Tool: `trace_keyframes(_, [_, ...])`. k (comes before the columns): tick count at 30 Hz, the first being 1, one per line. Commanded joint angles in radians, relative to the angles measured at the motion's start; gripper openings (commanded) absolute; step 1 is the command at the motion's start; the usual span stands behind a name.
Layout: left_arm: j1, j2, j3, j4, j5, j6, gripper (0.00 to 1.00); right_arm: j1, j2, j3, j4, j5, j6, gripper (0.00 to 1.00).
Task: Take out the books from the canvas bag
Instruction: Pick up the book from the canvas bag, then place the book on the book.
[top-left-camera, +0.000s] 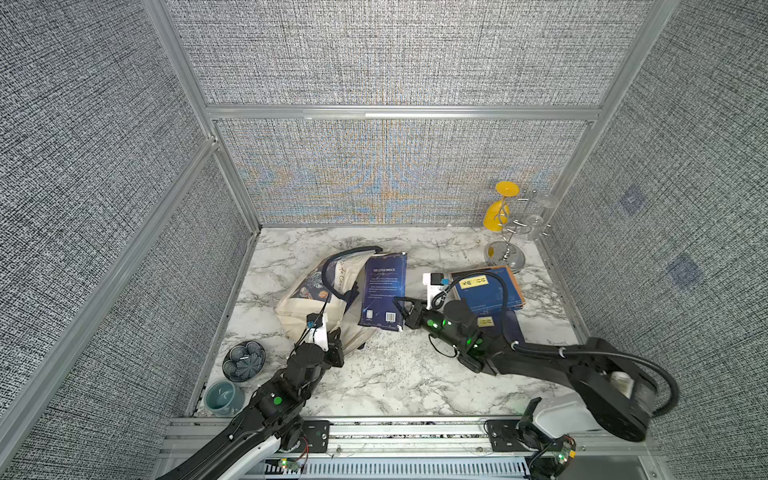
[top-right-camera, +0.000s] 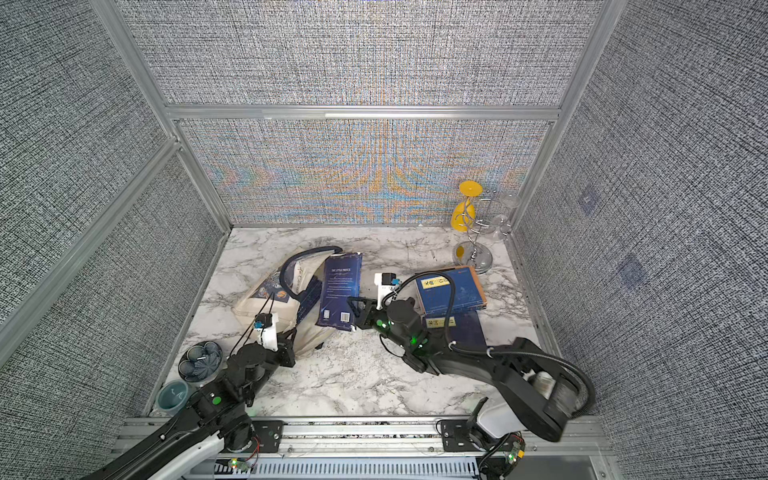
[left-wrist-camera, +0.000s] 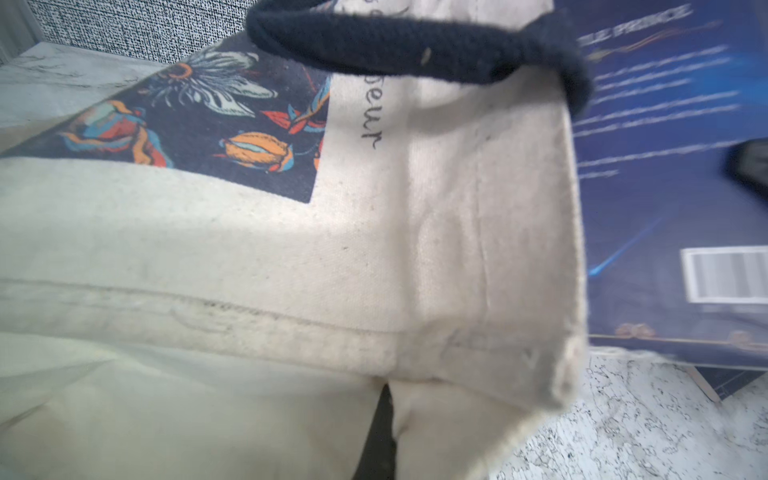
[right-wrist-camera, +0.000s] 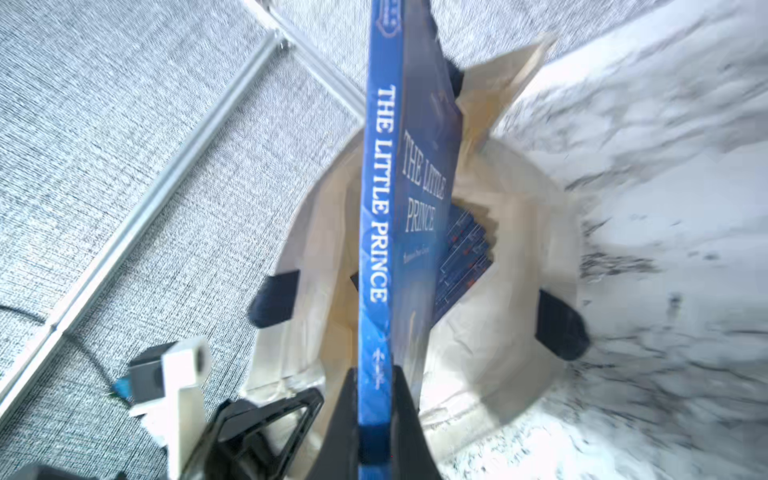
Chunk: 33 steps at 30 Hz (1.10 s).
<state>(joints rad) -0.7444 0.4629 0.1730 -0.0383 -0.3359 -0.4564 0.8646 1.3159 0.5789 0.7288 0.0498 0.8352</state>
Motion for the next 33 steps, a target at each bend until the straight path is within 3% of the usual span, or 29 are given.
trace_keyframes(1, [0.000,0.011,0.013,0.023,-0.014,-0.002,0.00,-0.001,-0.164,-0.025,-0.203,0.189,-0.046,0.00])
trace_keyframes(9, [0.000,0.020,0.020,0.020,-0.003,-0.005,0.00,-0.001,-0.648,-0.084,-0.740,0.563,0.052,0.00])
trace_keyframes(15, [-0.001,0.024,0.023,0.021,0.005,-0.007,0.00,-0.001,-0.848,-0.026,-1.235,0.795,0.287,0.00])
trace_keyframes(21, [-0.002,0.024,0.023,0.023,0.010,-0.006,0.00,-0.001,-0.867,0.015,-1.567,0.866,0.605,0.00])
trace_keyframes(26, [-0.001,0.027,0.022,0.029,0.010,-0.004,0.00,-0.001,-0.801,-0.005,-1.587,0.863,0.721,0.00])
trace_keyframes(33, [0.000,0.032,0.019,0.031,0.009,-0.004,0.00,-0.001,-0.738,-0.131,-1.557,0.875,0.997,0.00])
